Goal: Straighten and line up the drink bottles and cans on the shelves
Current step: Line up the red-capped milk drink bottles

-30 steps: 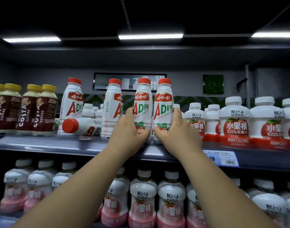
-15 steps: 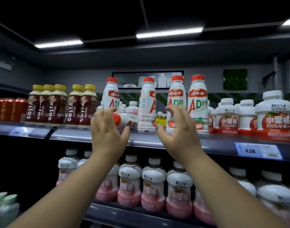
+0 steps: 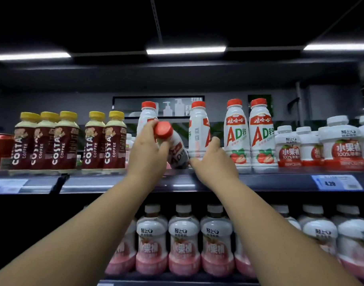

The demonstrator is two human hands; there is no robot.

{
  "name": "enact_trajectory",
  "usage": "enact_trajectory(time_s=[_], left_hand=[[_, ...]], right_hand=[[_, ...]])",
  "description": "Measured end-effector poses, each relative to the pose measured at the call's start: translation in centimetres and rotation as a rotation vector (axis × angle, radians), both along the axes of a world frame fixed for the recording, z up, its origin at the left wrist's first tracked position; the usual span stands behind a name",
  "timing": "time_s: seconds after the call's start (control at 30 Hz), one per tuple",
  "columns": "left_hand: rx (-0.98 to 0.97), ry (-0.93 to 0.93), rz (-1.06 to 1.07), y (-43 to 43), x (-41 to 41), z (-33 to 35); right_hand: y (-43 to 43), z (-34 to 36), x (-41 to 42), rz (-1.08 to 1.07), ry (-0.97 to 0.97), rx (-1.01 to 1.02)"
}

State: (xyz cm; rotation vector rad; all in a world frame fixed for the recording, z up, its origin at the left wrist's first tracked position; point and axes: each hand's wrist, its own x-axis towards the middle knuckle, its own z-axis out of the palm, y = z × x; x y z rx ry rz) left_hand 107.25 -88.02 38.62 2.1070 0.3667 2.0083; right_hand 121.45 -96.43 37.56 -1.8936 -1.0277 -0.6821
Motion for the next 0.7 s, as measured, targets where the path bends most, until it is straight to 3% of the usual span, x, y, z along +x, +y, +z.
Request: enact_trajectory(time_s=[0.2, 0.37, 0.47, 0.53, 0.7], left_hand=[[0.04, -0.132, -0.192, -1.6, 1.7, 4.8], [-0.108, 0.092, -0.236, 0.0, 4.3, 2.7], [-0.008, 0.248, -0.05, -0.1, 4.8, 0.1], [0.065, 0.226, 0.006, 0.0, 4.6, -0.4], [-0.186, 0.092, -0.112, -0.7, 4.9, 3.0]], right_hand=[[0.4, 0.2, -0.1, -0.055, -0.013, 0.011], [0.4, -0.6, -0.1, -0.071, -0.068, 0.036], [0.0, -0.6, -0.2, -0.04, -0.015, 0.051], [-0.2, -0.6, -0.3, -0.044, -0.018, 0.064], [0.0, -1.2, -0.5, -0.095, -0.138, 0.027]])
